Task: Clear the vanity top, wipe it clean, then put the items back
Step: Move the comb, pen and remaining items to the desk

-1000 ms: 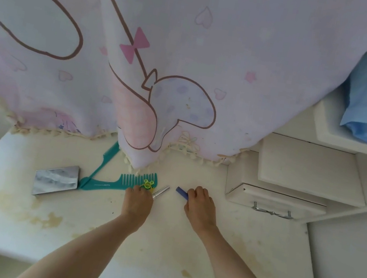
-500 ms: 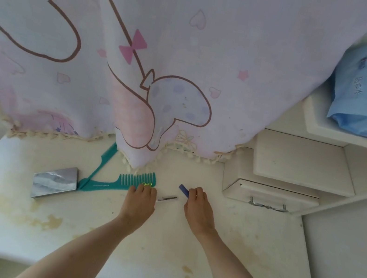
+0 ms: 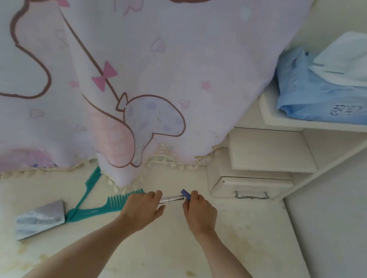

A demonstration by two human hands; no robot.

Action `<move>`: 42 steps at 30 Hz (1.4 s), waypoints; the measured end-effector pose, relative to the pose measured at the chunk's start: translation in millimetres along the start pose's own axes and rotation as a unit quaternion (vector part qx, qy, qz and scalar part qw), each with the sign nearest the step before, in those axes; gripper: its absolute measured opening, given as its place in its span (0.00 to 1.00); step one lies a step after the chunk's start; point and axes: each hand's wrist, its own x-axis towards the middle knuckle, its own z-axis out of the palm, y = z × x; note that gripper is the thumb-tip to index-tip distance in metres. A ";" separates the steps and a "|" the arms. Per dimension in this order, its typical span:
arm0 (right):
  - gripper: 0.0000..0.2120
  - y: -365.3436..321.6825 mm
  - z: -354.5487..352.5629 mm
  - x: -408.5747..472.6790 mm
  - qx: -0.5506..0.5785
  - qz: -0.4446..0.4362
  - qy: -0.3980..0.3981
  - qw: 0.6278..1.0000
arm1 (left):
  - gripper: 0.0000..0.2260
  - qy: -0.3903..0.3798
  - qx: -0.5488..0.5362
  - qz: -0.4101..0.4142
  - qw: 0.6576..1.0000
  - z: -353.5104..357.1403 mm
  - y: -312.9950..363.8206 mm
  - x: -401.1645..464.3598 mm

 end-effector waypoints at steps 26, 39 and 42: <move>0.12 17.0 -169.6 -396.7 -0.195 0.619 0.215 0.730 | 0.11 0.028 -0.125 0.567 0.813 -121.8 250.1 -109.7; 0.12 -108.2 -211.0 -693.5 -0.221 0.806 0.180 0.519 | 0.11 0.054 -0.235 0.765 0.597 -164.5 380.0 -412.5; 0.12 -136.0 -210.3 -742.8 -0.210 0.839 0.178 0.470 | 0.12 0.020 -0.237 0.804 0.545 -162.1 394.8 -475.0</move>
